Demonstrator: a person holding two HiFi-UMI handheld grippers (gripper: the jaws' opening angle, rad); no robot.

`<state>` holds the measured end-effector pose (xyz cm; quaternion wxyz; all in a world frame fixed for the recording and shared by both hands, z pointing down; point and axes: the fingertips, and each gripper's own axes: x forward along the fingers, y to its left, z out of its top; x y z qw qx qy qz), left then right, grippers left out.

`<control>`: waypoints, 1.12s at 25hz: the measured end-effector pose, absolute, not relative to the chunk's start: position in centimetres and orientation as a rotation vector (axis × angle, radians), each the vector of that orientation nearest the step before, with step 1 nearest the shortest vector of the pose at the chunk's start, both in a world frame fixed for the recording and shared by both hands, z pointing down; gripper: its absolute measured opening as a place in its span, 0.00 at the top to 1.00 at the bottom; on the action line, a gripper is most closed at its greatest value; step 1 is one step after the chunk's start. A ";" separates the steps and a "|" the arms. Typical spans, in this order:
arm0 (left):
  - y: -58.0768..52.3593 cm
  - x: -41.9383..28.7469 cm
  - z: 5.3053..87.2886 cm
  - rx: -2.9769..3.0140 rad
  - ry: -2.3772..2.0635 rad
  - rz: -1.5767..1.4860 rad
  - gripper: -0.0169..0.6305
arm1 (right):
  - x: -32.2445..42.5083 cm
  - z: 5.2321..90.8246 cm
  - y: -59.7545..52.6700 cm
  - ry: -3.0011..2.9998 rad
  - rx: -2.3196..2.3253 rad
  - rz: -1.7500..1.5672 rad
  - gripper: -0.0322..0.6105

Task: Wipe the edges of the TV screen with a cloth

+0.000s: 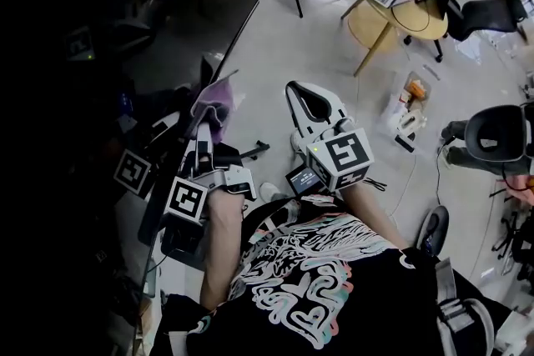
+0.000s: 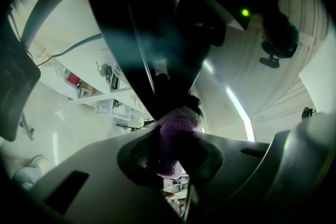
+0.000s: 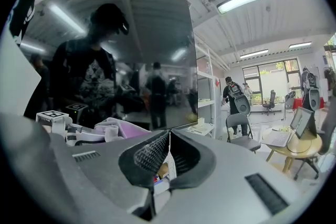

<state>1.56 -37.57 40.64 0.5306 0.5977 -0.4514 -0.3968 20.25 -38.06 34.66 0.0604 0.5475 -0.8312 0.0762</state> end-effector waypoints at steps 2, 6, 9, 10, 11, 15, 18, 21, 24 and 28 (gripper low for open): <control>-38.5 2.5 40.7 1.420 -1.082 -0.953 0.89 | 21.2 34.9 -39.2 -2.521 1.649 0.243 0.90; -39.5 3.8 40.4 1.414 -1.075 -0.961 0.89 | 22.0 34.8 -40.4 -2.533 1.633 0.257 0.90; -40.6 4.6 40.1 1.405 -1.076 -0.964 0.89 | 22.3 34.2 -41.8 -2.549 1.620 0.257 0.90; -40.9 4.8 40.1 1.403 -1.078 -0.964 0.89 | 22.4 34.2 -42.2 -2.553 1.616 0.260 0.90; -41.1 5.0 40.0 1.403 -1.080 -0.964 0.89 | 22.6 34.3 -42.5 -2.555 1.615 0.265 0.90; -42.2 5.7 40.1 1.406 -1.081 -0.957 0.89 | 23.1 34.7 -43.9 -2.552 1.613 0.279 0.90; -43.6 6.8 40.1 1.405 -1.080 -0.950 0.89 | 24.1 34.8 -45.4 -2.553 1.610 0.281 0.90; -45.2 8.3 39.9 1.406 -1.075 -0.942 0.89 | 25.4 34.8 -47.1 -2.554 1.608 0.287 0.90; -46.1 8.9 40.0 1.401 -1.069 -0.941 0.89 | 25.7 34.9 -48.0 -2.555 1.605 0.292 0.90; -47.2 9.8 39.7 1.400 -1.064 -0.944 0.89 | 26.2 34.2 -49.3 -2.567 1.595 0.286 0.90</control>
